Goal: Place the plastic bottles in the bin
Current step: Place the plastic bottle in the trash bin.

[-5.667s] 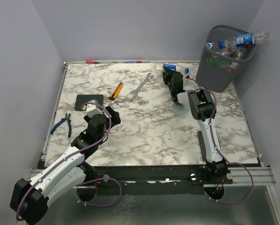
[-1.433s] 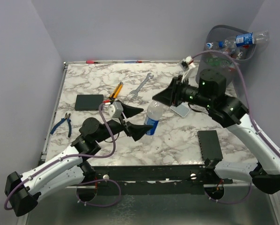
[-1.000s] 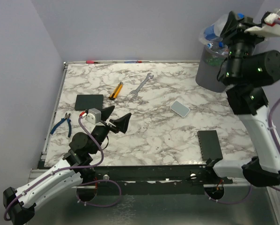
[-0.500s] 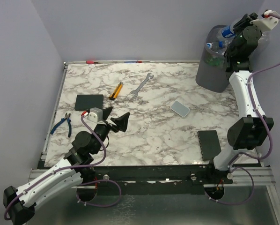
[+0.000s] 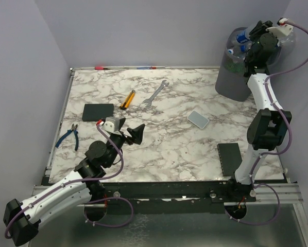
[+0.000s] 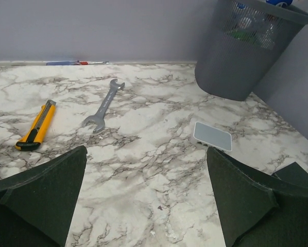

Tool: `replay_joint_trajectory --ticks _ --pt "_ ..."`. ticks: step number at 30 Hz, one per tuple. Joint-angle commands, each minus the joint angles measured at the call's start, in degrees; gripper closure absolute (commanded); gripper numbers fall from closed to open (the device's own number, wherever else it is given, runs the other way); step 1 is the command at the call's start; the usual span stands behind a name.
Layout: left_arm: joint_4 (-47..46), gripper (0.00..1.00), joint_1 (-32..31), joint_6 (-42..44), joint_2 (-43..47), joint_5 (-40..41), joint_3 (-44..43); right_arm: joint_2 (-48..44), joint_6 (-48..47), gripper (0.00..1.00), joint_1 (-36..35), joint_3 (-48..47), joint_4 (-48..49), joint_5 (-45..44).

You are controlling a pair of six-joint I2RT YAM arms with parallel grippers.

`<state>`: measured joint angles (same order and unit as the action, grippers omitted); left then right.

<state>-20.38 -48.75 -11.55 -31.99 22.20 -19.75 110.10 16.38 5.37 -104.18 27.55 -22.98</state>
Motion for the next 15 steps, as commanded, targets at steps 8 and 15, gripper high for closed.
replay_joint_trajectory --ticks 8,15 --pt "1.0 0.01 0.2 0.2 -0.5 0.6 -0.7 -2.4 4.2 0.43 0.1 5.3 2.6 5.7" --pt "1.0 0.01 0.1 -0.8 -0.5 -1.0 -1.2 -7.9 4.7 0.37 0.1 9.2 1.1 6.2"
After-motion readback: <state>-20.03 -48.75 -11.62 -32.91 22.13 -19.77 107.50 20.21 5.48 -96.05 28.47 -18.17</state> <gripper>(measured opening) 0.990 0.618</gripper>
